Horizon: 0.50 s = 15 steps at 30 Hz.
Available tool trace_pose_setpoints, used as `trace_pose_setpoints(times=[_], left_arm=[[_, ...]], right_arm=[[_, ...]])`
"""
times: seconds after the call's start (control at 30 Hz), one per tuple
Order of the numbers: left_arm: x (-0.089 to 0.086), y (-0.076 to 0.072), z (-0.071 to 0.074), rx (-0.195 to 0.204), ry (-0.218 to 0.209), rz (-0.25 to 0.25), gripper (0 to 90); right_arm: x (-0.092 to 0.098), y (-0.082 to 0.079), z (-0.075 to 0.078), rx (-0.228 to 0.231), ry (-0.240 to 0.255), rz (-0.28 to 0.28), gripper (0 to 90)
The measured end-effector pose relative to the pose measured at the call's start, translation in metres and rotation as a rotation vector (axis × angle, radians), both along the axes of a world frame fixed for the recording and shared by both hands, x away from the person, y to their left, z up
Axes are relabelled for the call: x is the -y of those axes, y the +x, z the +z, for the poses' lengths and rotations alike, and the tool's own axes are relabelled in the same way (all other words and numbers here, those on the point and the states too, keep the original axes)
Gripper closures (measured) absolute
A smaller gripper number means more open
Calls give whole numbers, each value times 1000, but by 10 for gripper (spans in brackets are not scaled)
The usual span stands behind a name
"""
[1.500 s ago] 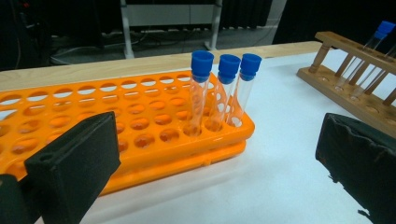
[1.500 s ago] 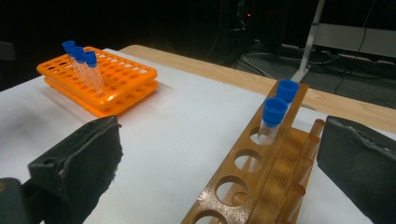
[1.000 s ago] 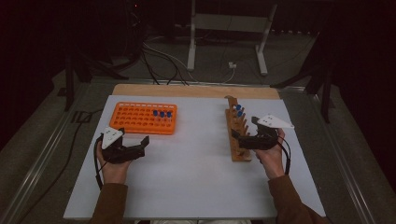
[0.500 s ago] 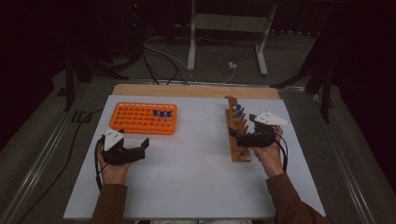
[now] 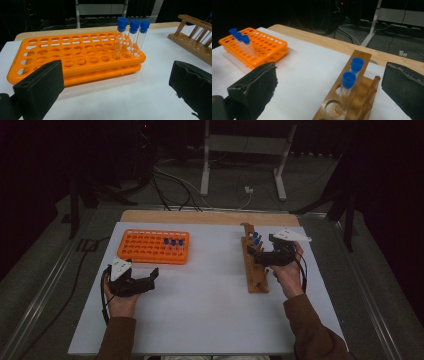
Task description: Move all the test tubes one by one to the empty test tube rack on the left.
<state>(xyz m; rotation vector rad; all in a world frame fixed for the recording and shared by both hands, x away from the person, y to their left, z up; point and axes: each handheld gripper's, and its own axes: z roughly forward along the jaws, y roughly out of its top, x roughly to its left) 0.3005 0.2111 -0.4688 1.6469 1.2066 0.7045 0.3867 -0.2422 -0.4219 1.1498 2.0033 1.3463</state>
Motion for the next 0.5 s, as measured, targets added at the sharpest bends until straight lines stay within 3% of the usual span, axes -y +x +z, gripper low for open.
trace_pose_setpoints(times=[0.17,0.3,0.5], left_arm=[[0,0,-1,-3,3,-1,7],[0,0,-1,-5,-1,3,7],[0,1,-2,-11,-1,4,7]], right_arm=[[0,10,-5,1,-28,-39,75],[-1,18,-13,-26,-77,-69,146],[-1,28,-29,-78,-107,-58,413]])
